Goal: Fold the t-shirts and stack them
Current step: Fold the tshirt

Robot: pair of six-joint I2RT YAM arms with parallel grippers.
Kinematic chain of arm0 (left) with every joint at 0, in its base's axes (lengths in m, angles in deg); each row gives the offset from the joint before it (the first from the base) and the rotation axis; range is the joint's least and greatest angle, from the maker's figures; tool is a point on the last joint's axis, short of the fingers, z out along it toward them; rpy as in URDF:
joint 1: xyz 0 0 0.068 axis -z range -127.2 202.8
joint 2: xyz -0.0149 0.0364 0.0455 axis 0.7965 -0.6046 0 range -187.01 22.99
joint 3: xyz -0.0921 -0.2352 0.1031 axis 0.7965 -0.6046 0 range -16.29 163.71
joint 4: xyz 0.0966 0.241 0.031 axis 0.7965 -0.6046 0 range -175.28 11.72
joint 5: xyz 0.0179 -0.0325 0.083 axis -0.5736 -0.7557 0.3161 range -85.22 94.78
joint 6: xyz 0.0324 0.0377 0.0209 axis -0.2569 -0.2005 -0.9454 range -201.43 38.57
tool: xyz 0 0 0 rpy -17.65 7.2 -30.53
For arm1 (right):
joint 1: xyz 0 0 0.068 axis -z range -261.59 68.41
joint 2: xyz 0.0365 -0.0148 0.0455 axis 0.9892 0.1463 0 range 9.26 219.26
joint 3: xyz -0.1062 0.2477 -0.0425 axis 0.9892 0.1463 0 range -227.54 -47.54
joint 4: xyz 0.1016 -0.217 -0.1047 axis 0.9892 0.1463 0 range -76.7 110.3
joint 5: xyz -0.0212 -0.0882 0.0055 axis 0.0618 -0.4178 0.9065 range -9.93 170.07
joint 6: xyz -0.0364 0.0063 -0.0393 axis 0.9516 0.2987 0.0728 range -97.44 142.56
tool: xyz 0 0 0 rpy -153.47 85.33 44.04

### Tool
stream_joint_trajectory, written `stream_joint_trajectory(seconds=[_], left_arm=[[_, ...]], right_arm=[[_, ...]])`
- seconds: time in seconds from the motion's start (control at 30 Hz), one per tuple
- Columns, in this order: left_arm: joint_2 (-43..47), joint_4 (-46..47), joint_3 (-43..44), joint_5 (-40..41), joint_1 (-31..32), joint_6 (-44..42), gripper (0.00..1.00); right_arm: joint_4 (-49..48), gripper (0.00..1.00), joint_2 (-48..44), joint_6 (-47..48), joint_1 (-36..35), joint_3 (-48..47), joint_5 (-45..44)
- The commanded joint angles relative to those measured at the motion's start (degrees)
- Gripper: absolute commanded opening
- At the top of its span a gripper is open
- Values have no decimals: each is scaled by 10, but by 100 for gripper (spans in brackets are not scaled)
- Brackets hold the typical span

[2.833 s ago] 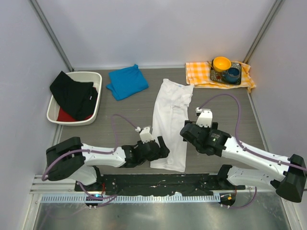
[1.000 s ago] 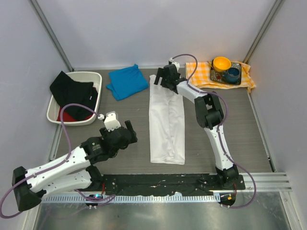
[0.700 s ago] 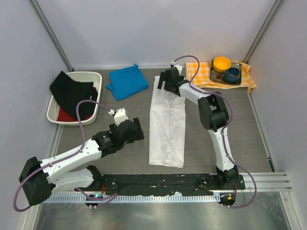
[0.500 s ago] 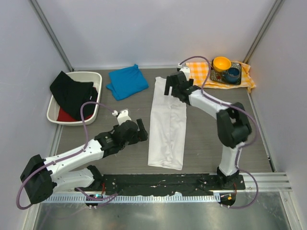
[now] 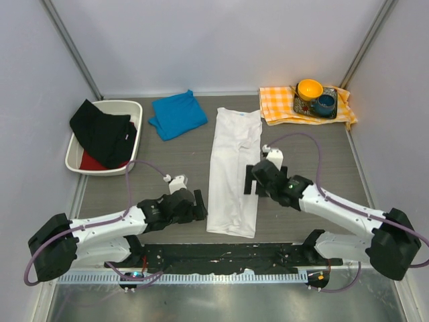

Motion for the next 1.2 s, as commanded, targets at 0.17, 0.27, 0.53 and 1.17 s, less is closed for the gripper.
stream_joint_trajectory(seconds=[0.17, 0.27, 0.53, 1.17], left_arm=[[-8, 127, -46, -43, 61, 96, 94], [-35, 174, -75, -54, 81, 121, 91], [-79, 218, -98, -45, 123, 168, 67], [-105, 283, -150, -20, 123, 181, 50]], right_arm=[[121, 95, -133, -203, -140, 96, -15], [132, 93, -154, -239, -173, 113, -16], [167, 88, -173, -304, -228, 132, -36], [191, 88, -164, -376, -304, 134, -50]])
